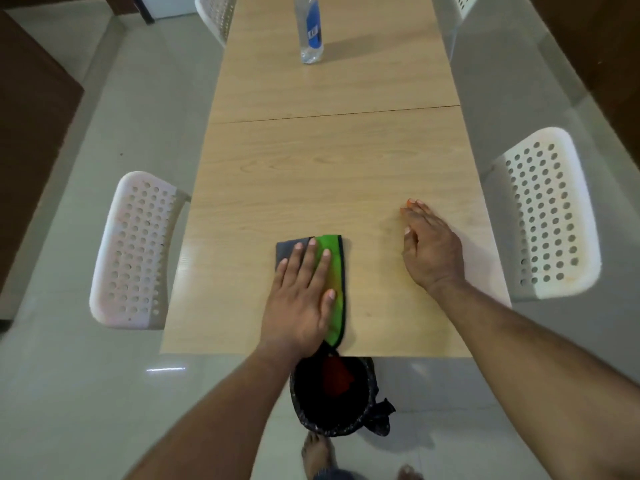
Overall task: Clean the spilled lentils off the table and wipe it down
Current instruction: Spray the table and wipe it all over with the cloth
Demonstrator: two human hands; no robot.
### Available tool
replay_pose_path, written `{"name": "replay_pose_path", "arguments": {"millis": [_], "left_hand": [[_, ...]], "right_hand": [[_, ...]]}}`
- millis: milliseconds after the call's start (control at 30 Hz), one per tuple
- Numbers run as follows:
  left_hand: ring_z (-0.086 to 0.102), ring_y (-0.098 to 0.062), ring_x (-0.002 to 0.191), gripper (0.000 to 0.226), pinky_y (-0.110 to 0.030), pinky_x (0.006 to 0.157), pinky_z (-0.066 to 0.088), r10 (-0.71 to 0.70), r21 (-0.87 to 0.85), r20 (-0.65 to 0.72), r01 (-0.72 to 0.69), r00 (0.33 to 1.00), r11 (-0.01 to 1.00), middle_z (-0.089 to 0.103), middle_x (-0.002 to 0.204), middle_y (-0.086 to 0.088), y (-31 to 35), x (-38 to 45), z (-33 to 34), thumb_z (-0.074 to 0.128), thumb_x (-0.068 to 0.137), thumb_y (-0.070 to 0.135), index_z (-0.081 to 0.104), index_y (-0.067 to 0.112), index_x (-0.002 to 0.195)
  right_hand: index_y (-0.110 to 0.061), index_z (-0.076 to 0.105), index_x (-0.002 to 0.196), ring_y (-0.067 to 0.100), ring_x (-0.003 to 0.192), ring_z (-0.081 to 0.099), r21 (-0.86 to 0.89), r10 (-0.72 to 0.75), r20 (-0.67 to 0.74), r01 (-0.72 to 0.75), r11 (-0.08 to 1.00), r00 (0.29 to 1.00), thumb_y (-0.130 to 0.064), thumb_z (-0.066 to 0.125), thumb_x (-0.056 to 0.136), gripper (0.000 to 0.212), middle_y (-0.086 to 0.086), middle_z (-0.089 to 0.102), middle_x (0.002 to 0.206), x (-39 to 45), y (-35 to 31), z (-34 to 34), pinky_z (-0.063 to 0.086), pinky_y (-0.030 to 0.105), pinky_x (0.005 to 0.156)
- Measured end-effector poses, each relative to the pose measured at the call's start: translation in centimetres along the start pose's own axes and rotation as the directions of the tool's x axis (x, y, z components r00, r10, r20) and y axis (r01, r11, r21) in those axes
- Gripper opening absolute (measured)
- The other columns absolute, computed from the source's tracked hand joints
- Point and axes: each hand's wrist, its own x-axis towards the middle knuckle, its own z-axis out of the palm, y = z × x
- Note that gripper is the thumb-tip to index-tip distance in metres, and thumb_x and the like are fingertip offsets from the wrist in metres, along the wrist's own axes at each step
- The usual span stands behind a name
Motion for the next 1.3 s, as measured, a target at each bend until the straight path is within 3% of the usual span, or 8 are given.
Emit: {"name": "replay_pose_path", "arguments": {"millis": [267, 433, 600, 667, 867, 1000, 1133, 1300], "left_hand": [[-0.007, -0.029, 0.163, 0.074, -0.05, 0.131, 0.003, -0.311, -0.026, -0.029, 0.31, 0.95, 0.95, -0.002, 0.177, -0.008, 5.4, 7.6, 0.2, 0.01, 0.103, 0.051, 0.01, 0.018, 0.169], [-0.005, -0.029, 0.163, 0.069, -0.051, 0.131, 0.005, -0.062, -0.023, -0.056, 0.061, 0.997, 0.998, 0.004, 0.177, -0.009, 13.5, 4.3, 2.0, 0.022, 0.107, 0.047, 0.016, 0.017, 0.169], [-0.016, -0.02, 0.162, 0.067, -0.047, 0.132, 0.002, -0.035, -0.019, -0.028, 0.034, 0.999, 0.999, -0.009, 0.177, -0.002, 11.3, -3.2, 2.3, 0.02, 0.109, 0.048, 0.006, 0.023, 0.17], [-0.017, -0.019, 0.162, 0.067, -0.046, 0.132, 0.003, -0.049, -0.002, -0.004, 0.049, 0.999, 0.999, -0.011, 0.177, -0.001, 9.1, -3.6, 2.0, 0.017, 0.108, 0.05, 0.003, 0.025, 0.17], [-0.011, -0.023, 0.163, 0.072, -0.047, 0.132, 0.001, -0.182, 0.019, -0.027, 0.183, 0.983, 0.983, -0.007, 0.177, -0.004, 8.2, 3.7, 1.3, 0.006, 0.103, 0.052, 0.003, 0.024, 0.17], [-0.006, -0.027, 0.163, 0.073, -0.048, 0.131, 0.0, -0.179, 0.02, -0.033, 0.18, 0.983, 0.984, -0.001, 0.177, -0.007, 13.1, 10.1, 1.2, 0.01, 0.103, 0.053, 0.008, 0.021, 0.17], [-0.001, -0.029, 0.163, 0.071, -0.05, 0.131, 0.005, -0.024, 0.003, -0.048, 0.025, 0.999, 1.0, 0.008, 0.177, -0.009, 20.4, 10.8, 2.8, 0.02, 0.104, 0.049, 0.018, 0.019, 0.169], [-0.009, -0.024, 0.163, 0.068, -0.049, 0.132, 0.005, 0.083, -0.027, -0.041, -0.084, 0.996, 0.996, 0.001, 0.177, -0.006, 23.6, 3.0, 4.0, 0.022, 0.108, 0.048, 0.014, 0.02, 0.169]], "right_hand": [[-0.008, 0.057, 0.149, 0.023, 0.155, 0.035, -0.001, -0.136, 0.036, 0.136, 0.991, 0.99, -0.018, 0.045, 0.105, 0.047, 0.008, 0.048, 0.161, -5.1, 3.7, -1.5, 0.032, 0.047, 0.126], [-0.007, 0.063, 0.142, 0.025, 0.148, 0.046, 0.181, -0.03, -0.066, 0.041, 0.983, 0.997, -0.002, 0.053, 0.099, 0.044, 0.011, 0.055, 0.155, -5.6, 4.1, -2.3, 0.035, 0.042, 0.125], [-0.009, 0.057, 0.146, 0.031, 0.154, 0.035, -0.104, -0.002, 0.011, 0.003, 0.995, 1.0, -0.029, 0.04, 0.103, 0.05, 0.013, 0.047, 0.161, -9.2, 6.7, -5.0, 0.03, 0.049, 0.125], [-0.017, 0.049, 0.154, 0.03, 0.158, 0.028, -0.105, 0.05, 0.041, -0.045, 0.993, 0.998, -0.032, 0.041, 0.109, 0.048, 0.006, 0.037, 0.168, -10.1, 7.9, -6.0, 0.03, 0.051, 0.123], [-0.019, 0.042, 0.161, 0.012, 0.157, 0.026, 0.217, 0.086, 0.034, -0.091, 0.972, 0.996, -0.027, 0.047, 0.112, 0.05, -0.004, 0.026, 0.171, -10.6, 8.9, -5.9, 0.018, 0.021, 0.123], [-0.018, 0.045, 0.159, -0.004, 0.152, 0.029, 0.568, 0.21, 0.033, -0.192, 0.8, 0.977, -0.03, 0.046, 0.113, 0.048, -0.011, 0.033, 0.167, -10.5, 9.4, -5.9, 0.019, 0.006, 0.119], [-0.015, 0.053, 0.153, -0.003, 0.147, 0.041, 0.756, 0.352, 0.046, -0.263, 0.6, 0.935, -0.042, 0.046, 0.11, 0.052, -0.008, 0.049, 0.159, -10.7, 10.4, -5.2, 0.029, 0.024, 0.125], [-0.016, 0.062, 0.146, 0.009, 0.138, 0.056, 0.868, 0.479, 0.149, -0.346, 0.355, 0.865, -0.051, 0.046, 0.107, 0.054, -0.005, 0.064, 0.145, -11.2, 10.1, -6.3, 0.04, 0.038, 0.122]]}}
